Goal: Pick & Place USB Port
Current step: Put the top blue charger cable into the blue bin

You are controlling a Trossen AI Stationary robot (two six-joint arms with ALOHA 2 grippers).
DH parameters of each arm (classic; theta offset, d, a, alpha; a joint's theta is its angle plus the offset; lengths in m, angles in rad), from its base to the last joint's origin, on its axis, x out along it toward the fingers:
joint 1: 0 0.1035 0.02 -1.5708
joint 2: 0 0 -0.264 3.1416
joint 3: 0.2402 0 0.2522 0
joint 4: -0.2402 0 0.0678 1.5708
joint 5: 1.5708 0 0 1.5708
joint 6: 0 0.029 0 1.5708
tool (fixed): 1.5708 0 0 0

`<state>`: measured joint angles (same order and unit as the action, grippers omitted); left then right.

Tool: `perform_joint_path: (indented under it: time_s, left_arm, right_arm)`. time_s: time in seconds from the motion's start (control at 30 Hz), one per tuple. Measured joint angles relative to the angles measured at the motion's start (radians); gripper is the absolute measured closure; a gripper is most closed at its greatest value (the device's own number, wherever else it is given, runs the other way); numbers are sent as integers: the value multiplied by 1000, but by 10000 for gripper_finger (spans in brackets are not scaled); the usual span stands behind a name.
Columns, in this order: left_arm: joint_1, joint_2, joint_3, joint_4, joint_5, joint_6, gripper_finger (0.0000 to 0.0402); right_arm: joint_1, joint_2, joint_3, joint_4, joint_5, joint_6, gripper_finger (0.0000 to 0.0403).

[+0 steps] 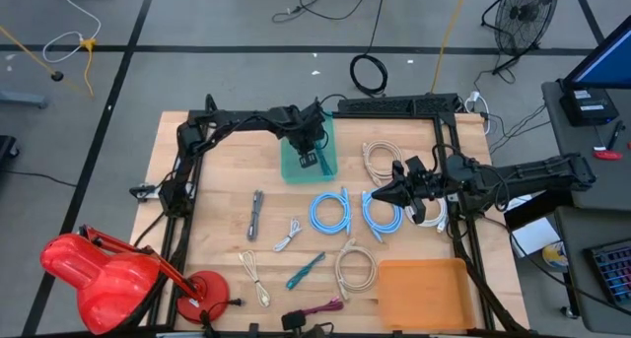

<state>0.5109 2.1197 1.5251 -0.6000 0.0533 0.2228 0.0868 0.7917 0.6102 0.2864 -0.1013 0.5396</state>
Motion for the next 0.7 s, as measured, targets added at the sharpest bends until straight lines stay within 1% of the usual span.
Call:
perform_joint_path:
  time_s: [0.4,0.7]
  left_arm:
    - [-2,1,0,21,17,-28,402]
    - [-2,1,0,27,18,-80,402]
  right_arm:
    - [0,61,-1,-9,-3,17,403]
    - [0,101,-1,-7,-6,24,403]
